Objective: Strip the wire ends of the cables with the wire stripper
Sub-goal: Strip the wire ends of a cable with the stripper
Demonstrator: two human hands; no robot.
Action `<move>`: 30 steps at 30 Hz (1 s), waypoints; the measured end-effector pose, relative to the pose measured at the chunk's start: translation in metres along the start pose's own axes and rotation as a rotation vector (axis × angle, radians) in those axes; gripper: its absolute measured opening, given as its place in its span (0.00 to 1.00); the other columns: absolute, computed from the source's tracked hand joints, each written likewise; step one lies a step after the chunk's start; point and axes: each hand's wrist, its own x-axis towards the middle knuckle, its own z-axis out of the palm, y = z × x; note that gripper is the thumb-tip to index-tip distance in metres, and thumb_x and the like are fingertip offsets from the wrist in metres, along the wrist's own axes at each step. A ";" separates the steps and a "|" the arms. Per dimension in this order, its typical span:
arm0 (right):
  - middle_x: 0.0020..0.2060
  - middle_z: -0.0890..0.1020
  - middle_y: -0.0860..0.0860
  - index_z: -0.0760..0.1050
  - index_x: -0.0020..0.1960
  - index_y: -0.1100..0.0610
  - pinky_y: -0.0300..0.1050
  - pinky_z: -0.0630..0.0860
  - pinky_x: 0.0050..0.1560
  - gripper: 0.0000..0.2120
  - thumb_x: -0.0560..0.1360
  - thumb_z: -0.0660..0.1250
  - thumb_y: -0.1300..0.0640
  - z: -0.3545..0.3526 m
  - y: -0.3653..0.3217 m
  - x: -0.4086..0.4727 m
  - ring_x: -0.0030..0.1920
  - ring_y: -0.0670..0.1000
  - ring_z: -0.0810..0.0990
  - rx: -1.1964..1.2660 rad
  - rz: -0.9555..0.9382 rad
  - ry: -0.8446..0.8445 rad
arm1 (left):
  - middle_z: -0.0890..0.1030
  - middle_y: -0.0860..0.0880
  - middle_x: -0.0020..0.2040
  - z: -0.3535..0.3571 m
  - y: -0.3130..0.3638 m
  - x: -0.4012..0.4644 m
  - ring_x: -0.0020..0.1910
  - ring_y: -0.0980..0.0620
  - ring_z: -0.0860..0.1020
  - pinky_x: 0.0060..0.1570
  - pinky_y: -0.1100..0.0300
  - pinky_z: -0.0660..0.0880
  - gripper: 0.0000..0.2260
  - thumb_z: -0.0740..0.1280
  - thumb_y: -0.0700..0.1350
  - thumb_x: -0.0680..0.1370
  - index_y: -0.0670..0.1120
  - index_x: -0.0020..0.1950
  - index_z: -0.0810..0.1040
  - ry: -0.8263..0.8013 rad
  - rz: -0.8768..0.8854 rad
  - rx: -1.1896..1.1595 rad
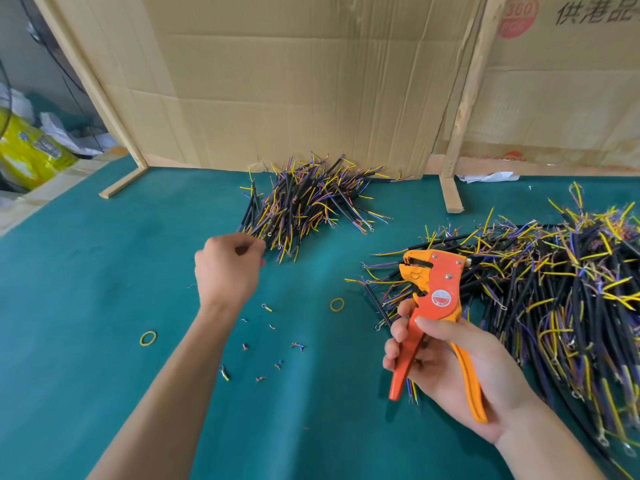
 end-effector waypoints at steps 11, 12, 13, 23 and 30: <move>0.65 0.78 0.69 0.77 0.62 0.66 0.56 0.80 0.46 0.24 0.69 0.75 0.60 -0.004 0.001 -0.001 0.41 0.61 0.80 -0.048 0.004 -0.043 | 0.77 0.53 0.28 0.021 0.019 -0.127 0.25 0.57 0.71 0.30 0.67 0.67 0.04 0.68 0.46 0.80 0.53 0.46 0.79 -0.258 0.330 -0.243; 0.66 0.78 0.68 0.75 0.64 0.67 0.56 0.80 0.46 0.25 0.69 0.75 0.60 -0.005 0.002 -0.001 0.41 0.60 0.79 -0.046 0.007 -0.049 | 0.76 0.54 0.28 0.020 0.018 -0.136 0.25 0.56 0.69 0.29 0.66 0.66 0.02 0.67 0.48 0.79 0.54 0.47 0.78 -0.261 0.381 -0.202; 0.66 0.78 0.67 0.74 0.65 0.67 0.56 0.80 0.47 0.26 0.70 0.75 0.59 -0.006 0.002 0.000 0.41 0.60 0.79 -0.043 0.009 -0.056 | 0.74 0.55 0.28 0.019 0.016 -0.144 0.26 0.56 0.67 0.29 0.66 0.66 0.02 0.67 0.49 0.77 0.56 0.48 0.77 -0.262 0.428 -0.163; 0.68 0.77 0.65 0.75 0.67 0.68 0.54 0.80 0.47 0.35 0.65 0.80 0.56 -0.016 -0.005 -0.002 0.42 0.59 0.80 -0.047 -0.104 -0.025 | 0.75 0.56 0.31 0.006 -0.005 -0.169 0.32 0.54 0.75 0.30 0.59 0.76 0.07 0.65 0.51 0.74 0.52 0.39 0.81 -0.223 0.697 0.045; 0.70 0.76 0.61 0.76 0.68 0.66 0.53 0.80 0.48 0.35 0.66 0.80 0.54 -0.018 -0.009 -0.002 0.43 0.58 0.81 -0.025 -0.143 -0.038 | 0.75 0.59 0.36 0.001 -0.008 -0.170 0.42 0.60 0.71 0.42 0.64 0.75 0.07 0.70 0.56 0.69 0.54 0.37 0.82 -0.443 0.606 0.127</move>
